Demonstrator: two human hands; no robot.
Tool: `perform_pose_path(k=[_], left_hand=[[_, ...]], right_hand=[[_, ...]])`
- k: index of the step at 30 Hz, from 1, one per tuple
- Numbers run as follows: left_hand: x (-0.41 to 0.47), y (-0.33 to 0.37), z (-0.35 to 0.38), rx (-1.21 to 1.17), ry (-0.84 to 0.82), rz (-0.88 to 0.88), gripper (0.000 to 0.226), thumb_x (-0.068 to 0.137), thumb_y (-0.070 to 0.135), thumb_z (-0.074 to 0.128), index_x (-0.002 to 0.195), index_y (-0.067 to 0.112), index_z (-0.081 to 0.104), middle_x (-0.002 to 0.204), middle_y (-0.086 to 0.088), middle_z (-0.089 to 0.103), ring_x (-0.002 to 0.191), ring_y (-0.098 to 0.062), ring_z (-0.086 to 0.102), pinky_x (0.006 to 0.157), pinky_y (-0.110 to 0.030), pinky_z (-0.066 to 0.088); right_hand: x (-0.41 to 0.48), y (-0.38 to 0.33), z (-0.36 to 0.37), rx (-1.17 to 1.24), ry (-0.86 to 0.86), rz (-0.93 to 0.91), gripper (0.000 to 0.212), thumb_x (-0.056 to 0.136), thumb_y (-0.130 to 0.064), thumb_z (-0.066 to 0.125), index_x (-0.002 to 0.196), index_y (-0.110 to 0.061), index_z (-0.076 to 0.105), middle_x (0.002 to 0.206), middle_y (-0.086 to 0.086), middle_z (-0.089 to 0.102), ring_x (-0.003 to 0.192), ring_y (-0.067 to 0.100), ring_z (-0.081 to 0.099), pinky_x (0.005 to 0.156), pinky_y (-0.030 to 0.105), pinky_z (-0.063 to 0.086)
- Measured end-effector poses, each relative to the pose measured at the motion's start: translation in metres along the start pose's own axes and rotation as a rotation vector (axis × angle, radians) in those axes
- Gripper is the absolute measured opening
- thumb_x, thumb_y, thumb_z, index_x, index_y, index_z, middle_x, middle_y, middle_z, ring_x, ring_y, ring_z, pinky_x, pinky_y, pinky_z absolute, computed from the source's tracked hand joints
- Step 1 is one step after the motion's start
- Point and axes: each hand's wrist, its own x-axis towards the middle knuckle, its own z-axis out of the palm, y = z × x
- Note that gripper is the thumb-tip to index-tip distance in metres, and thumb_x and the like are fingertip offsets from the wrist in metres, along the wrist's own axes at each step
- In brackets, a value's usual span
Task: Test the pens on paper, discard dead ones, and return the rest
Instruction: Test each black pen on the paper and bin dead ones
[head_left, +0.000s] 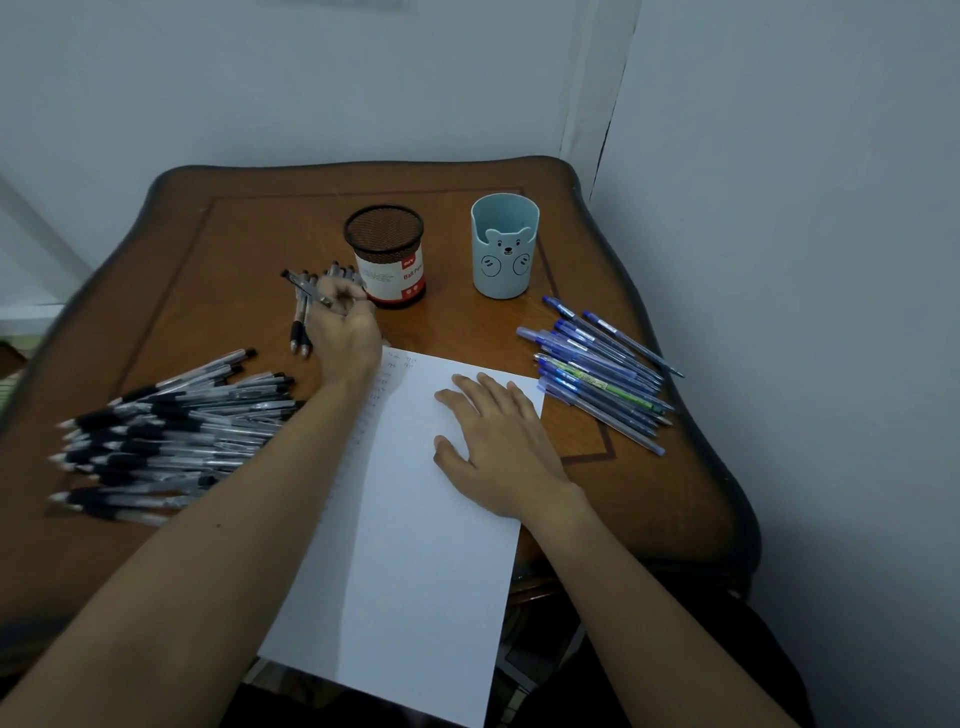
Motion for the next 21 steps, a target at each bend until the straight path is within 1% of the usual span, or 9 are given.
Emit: perform_pose_path(k=[2, 4, 7, 10, 13, 15, 17, 19, 21], left_hand=[[-0.003, 0.005, 0.0, -0.061, 0.097, 0.008, 0.014, 0.092, 0.004, 0.047, 0.094, 0.018, 0.045, 0.077, 0.006, 0.052, 0.057, 0.003, 0.049, 0.059, -0.02, 0.043], [-0.002, 0.009, -0.004, 0.024, 0.133, 0.003, 0.008, 0.103, 0.022, 0.049, 0.104, 0.016, 0.044, 0.079, 0.01, 0.052, 0.061, 0.004, 0.05, 0.058, -0.015, 0.041], [0.009, 0.009, -0.017, 0.165, 0.099, -0.02, 0.028, 0.107, 0.041, 0.04, 0.103, 0.016, 0.053, 0.078, 0.009, 0.053, 0.065, -0.002, 0.048, 0.053, -0.013, 0.037], [0.023, 0.005, -0.033, 0.202, 0.003, -0.112, 0.037, 0.109, 0.039, 0.037, 0.107, 0.014, 0.064, 0.071, -0.002, 0.059, 0.057, -0.012, 0.053, 0.051, -0.024, 0.044], [0.031, 0.003, -0.051, 0.156, -0.067, -0.194, 0.028, 0.105, 0.034, 0.052, 0.122, 0.019, 0.068, 0.067, -0.003, 0.065, 0.056, -0.015, 0.06, 0.05, -0.029, 0.049], [0.035, 0.003, -0.06, 0.135, -0.068, -0.194, 0.031, 0.099, 0.034, 0.062, 0.127, 0.023, 0.069, 0.077, 0.0, 0.07, 0.063, -0.018, 0.062, 0.051, -0.028, 0.05], [0.042, 0.001, -0.066, 0.198, -0.044, -0.185, 0.035, 0.096, 0.037, 0.066, 0.129, 0.024, 0.068, 0.103, 0.0, 0.075, 0.083, -0.022, 0.068, 0.061, -0.03, 0.055], [0.049, -0.002, -0.069, 0.332, -0.016, -0.192, 0.041, 0.097, 0.042, 0.063, 0.131, 0.021, 0.066, 0.124, -0.003, 0.071, 0.113, -0.028, 0.066, 0.09, -0.038, 0.058], [0.052, 0.001, -0.069, 0.505, -0.04, -0.236, 0.043, 0.101, 0.039, 0.053, 0.134, 0.015, 0.064, 0.129, -0.011, 0.067, 0.118, -0.033, 0.061, 0.102, -0.046, 0.052]], right_hand=[[0.0, -0.001, 0.0, -0.001, 0.003, 0.004, 0.056, 0.101, -0.045, 0.039, 0.153, -0.026, 0.034, 0.164, -0.001, 0.024, 0.153, 0.018, 0.01, 0.123, 0.04, 0.001], [-0.001, -0.001, 0.001, 0.005, 0.007, 0.006, 0.055, 0.101, -0.045, 0.039, 0.152, -0.026, 0.034, 0.164, -0.001, 0.024, 0.153, 0.018, 0.011, 0.123, 0.04, 0.0], [0.0, 0.0, 0.001, 0.002, -0.004, 0.012, 0.056, 0.101, -0.046, 0.038, 0.153, -0.027, 0.033, 0.164, -0.002, 0.023, 0.153, 0.018, 0.01, 0.123, 0.04, -0.001], [0.0, -0.001, 0.001, -0.001, -0.006, 0.016, 0.056, 0.101, -0.047, 0.038, 0.153, -0.028, 0.033, 0.164, -0.003, 0.023, 0.153, 0.016, 0.01, 0.123, 0.039, -0.002], [0.001, -0.001, 0.001, 0.004, -0.006, 0.021, 0.056, 0.101, -0.047, 0.038, 0.153, -0.028, 0.033, 0.164, -0.004, 0.023, 0.153, 0.016, 0.009, 0.123, 0.039, -0.002], [0.0, -0.002, 0.001, 0.007, 0.001, 0.023, 0.055, 0.1, -0.047, 0.039, 0.152, -0.028, 0.033, 0.164, -0.004, 0.024, 0.153, 0.016, 0.01, 0.123, 0.038, -0.002], [-0.001, -0.002, 0.0, 0.008, 0.003, 0.024, 0.055, 0.1, -0.047, 0.039, 0.152, -0.028, 0.034, 0.163, -0.004, 0.025, 0.152, 0.015, 0.01, 0.123, 0.038, -0.002], [-0.001, -0.003, -0.001, 0.01, 0.0, 0.026, 0.055, 0.101, -0.046, 0.039, 0.152, -0.028, 0.034, 0.163, -0.004, 0.024, 0.153, 0.015, 0.01, 0.123, 0.038, -0.001], [-0.001, -0.004, -0.003, 0.01, -0.006, 0.027, 0.055, 0.101, -0.046, 0.039, 0.152, -0.028, 0.034, 0.164, -0.004, 0.024, 0.153, 0.015, 0.01, 0.124, 0.038, -0.001]])
